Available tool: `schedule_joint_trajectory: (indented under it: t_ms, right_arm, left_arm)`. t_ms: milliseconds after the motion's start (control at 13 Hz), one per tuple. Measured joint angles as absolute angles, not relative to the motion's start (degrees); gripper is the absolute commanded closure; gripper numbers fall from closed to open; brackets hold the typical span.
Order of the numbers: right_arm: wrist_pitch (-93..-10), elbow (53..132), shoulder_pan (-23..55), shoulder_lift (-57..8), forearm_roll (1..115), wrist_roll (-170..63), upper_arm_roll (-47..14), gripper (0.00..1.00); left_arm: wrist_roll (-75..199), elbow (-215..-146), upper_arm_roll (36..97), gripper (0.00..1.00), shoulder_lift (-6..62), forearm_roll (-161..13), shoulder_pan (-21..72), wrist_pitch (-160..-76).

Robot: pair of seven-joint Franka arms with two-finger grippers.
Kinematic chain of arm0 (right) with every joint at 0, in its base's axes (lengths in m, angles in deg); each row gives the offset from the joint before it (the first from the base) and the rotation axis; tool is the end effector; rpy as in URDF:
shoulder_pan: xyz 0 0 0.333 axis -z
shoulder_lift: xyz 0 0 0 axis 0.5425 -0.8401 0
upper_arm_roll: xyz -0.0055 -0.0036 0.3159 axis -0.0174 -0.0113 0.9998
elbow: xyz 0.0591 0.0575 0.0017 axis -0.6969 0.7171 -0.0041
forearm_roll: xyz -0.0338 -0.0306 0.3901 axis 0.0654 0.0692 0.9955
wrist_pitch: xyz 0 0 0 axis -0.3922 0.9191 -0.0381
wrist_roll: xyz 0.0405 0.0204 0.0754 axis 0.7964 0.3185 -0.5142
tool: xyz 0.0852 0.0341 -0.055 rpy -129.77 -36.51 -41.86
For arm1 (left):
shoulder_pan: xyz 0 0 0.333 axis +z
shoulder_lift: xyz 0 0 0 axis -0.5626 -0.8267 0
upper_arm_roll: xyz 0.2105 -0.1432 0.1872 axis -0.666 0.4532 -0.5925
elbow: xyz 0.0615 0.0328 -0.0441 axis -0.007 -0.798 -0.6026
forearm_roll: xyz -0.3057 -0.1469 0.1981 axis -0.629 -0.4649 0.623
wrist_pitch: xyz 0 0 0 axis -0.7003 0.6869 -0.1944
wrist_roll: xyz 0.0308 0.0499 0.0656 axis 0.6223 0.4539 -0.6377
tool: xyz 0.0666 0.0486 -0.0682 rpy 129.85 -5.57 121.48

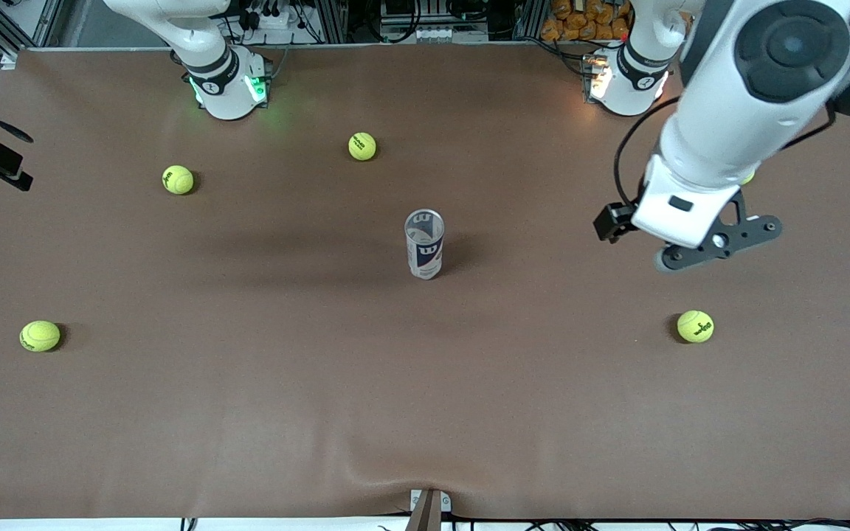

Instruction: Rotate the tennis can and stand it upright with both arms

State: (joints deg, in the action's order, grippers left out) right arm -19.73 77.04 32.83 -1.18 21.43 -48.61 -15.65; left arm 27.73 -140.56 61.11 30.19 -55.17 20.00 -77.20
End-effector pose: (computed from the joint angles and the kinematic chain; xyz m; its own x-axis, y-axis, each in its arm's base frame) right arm 0.5417 -0.0401 0.6666 0.9972 -0.0747 0.0020 -0.0747 -0.9972 -0.0047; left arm 0.5994 -0.2413 0.6042 0.9600 0.2775 -0.0376 0.2702 -0.9532 -0.1354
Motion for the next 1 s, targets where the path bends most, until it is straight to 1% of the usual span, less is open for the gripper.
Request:
schedule_joint_trajectory:
  t_ms: [537,997]
  right_arm:
    - [-19.7,77.0,32.8,-1.2,21.4,-48.7,-15.7,0.0]
    - [-19.5,77.0,33.0,-1.2,21.3,-48.7,-15.8,0.0]
  left_arm:
    - [28.7,-141.0,61.3,0.0,30.2,-55.2,20.8,-78.2]
    - [33.3,-140.9,61.3,0.0,30.2,-55.3,24.1,-78.6]
